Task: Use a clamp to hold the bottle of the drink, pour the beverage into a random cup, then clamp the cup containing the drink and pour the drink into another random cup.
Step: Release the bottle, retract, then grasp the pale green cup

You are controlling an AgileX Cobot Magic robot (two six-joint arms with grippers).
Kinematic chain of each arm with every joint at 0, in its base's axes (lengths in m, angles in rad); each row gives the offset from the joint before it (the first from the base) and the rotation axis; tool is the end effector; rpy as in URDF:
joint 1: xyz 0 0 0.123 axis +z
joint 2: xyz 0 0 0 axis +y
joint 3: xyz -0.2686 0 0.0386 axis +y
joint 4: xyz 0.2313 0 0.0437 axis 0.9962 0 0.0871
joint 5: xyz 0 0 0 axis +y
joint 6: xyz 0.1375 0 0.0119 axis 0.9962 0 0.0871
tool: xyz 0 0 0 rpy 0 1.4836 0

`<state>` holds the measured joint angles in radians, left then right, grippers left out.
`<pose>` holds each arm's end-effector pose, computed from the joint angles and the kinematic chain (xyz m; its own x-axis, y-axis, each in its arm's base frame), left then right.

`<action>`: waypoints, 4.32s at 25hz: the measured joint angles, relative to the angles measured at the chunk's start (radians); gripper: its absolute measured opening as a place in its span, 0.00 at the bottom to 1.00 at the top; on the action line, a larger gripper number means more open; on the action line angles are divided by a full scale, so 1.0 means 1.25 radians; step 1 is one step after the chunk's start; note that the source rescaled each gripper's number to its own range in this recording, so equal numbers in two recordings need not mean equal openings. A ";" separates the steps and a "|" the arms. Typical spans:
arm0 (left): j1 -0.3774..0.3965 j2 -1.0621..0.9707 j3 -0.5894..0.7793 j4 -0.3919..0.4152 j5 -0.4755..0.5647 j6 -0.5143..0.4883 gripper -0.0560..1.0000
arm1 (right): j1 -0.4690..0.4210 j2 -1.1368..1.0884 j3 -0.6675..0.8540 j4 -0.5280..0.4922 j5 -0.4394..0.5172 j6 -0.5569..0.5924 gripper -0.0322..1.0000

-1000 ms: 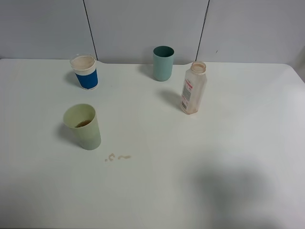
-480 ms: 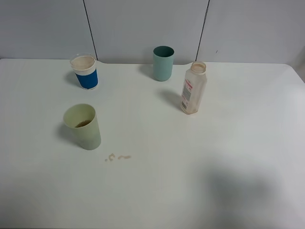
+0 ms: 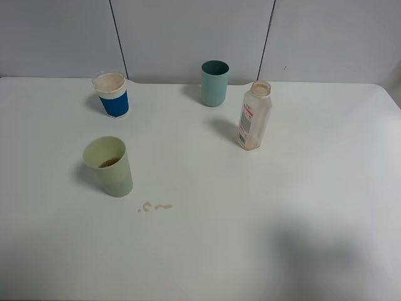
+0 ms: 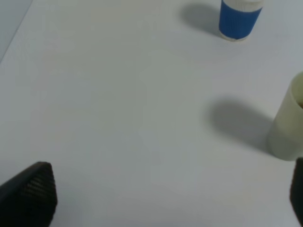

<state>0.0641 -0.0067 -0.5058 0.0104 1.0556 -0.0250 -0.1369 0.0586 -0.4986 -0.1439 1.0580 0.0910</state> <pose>0.0350 0.0035 0.2504 -0.4378 -0.0480 -0.8978 -0.0809 0.9966 -0.0139 0.0404 -0.0230 0.2464 -0.4927 0.0879 -0.8657 0.2524 0.9666 -0.0454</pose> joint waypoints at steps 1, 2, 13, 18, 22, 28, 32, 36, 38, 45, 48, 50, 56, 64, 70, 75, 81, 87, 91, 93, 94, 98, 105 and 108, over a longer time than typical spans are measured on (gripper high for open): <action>0.000 0.000 0.000 0.000 0.000 0.000 1.00 | -0.024 -0.027 0.000 0.000 0.001 0.000 1.00; 0.000 0.000 0.000 0.000 0.000 0.000 1.00 | -0.073 -0.048 -0.001 -0.002 0.004 0.000 1.00; 0.000 0.000 0.000 0.000 0.000 0.000 1.00 | -0.010 -0.049 -0.001 -0.001 0.003 0.000 1.00; 0.000 0.000 0.000 0.000 0.000 0.000 1.00 | 0.023 -0.049 -0.001 -0.001 0.003 0.000 1.00; 0.000 0.000 0.000 0.000 0.000 0.000 1.00 | 0.023 -0.049 -0.001 -0.001 0.003 0.000 1.00; 0.000 0.000 0.000 0.000 0.000 0.000 1.00 | 0.023 -0.049 -0.001 -0.001 0.003 0.000 1.00; 0.000 0.000 0.000 0.000 0.000 0.000 1.00 | 0.046 -0.049 -0.001 -0.001 0.003 0.000 1.00; 0.000 0.000 0.000 0.000 0.000 0.000 1.00 | 0.108 -0.049 -0.001 -0.001 0.003 0.000 1.00; 0.000 0.000 0.000 0.000 0.000 0.000 1.00 | 0.134 -0.049 -0.001 -0.001 0.003 0.000 1.00; 0.000 0.000 0.000 0.000 0.000 0.000 1.00 | 0.143 -0.049 -0.001 -0.001 0.003 0.000 1.00; 0.000 0.000 0.000 0.000 0.000 0.000 1.00 | 0.143 -0.049 -0.001 -0.001 0.003 0.000 1.00; 0.000 0.000 0.000 0.000 0.000 0.000 1.00 | 0.143 -0.049 -0.001 -0.001 0.003 0.000 1.00; 0.000 0.000 0.000 0.000 0.000 0.000 1.00 | 0.143 -0.049 -0.001 -0.001 0.003 0.000 1.00; 0.000 0.000 0.000 0.000 0.000 0.000 1.00 | 0.143 -0.049 -0.001 -0.001 0.003 0.000 1.00; 0.000 0.000 -0.007 -0.025 -0.018 0.020 1.00 | 0.143 -0.049 -0.001 -0.001 0.003 0.000 1.00; 0.000 0.052 -0.016 -0.097 -0.204 0.061 1.00 | 0.143 -0.049 -0.001 -0.001 0.003 0.000 1.00; 0.000 0.242 -0.009 -0.145 -0.279 0.108 1.00 | 0.143 -0.049 -0.001 -0.001 0.003 0.000 1.00; 0.000 0.389 -0.008 -0.270 -0.372 0.264 1.00 | 0.143 -0.049 -0.001 -0.001 0.003 0.000 1.00; 0.000 0.429 -0.008 -0.296 -0.423 0.339 1.00 | 0.143 -0.049 -0.001 -0.001 0.003 0.000 1.00; 0.000 0.437 -0.008 -0.294 -0.434 0.348 1.00 | 0.143 -0.049 -0.001 -0.001 0.003 0.000 1.00; 0.000 0.441 -0.008 -0.290 -0.441 0.349 1.00 | 0.143 -0.049 -0.001 -0.001 0.003 0.000 1.00; -0.003 0.447 0.017 -0.269 -0.494 0.351 1.00 | 0.143 -0.049 -0.001 -0.001 0.003 0.000 1.00; -0.090 0.447 0.116 -0.263 -0.575 0.315 1.00 | 0.143 -0.049 -0.001 -0.001 0.003 0.000 1.00; -0.156 0.448 0.153 -0.264 -0.617 0.271 1.00 | 0.143 -0.049 -0.001 -0.001 0.003 0.000 1.00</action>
<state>-0.1310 0.5532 -0.3150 -0.3195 0.2838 0.3137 0.0421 -0.0026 -0.4997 -0.1452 1.0618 0.0910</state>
